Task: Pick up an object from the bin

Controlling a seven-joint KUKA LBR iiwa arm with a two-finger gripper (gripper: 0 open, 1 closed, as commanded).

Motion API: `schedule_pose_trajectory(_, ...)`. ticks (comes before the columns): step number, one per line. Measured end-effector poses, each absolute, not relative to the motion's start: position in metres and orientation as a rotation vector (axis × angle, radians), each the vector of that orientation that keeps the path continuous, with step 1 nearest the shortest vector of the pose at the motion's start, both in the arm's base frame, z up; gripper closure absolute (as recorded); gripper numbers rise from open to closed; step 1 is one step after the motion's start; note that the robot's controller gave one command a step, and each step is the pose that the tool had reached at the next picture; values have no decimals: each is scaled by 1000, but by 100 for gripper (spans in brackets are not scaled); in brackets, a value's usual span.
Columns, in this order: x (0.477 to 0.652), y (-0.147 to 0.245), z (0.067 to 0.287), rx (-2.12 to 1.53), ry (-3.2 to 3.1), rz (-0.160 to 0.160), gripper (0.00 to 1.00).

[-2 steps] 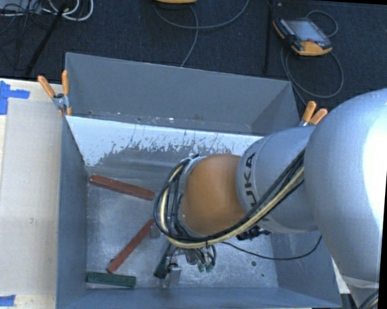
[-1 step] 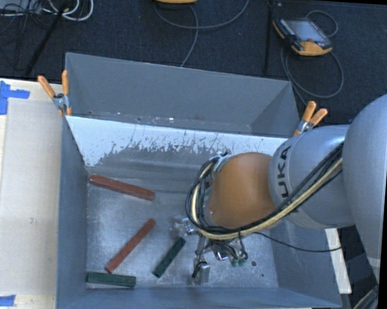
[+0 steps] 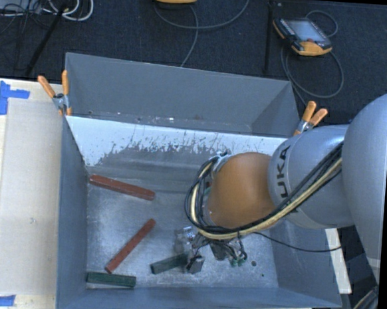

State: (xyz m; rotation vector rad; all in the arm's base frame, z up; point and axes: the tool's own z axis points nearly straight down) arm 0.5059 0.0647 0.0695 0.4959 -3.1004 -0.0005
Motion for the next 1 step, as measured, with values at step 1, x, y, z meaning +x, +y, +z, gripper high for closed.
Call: schedule_pose_trajectory(1,494,23,203,488,-3111,2,100)
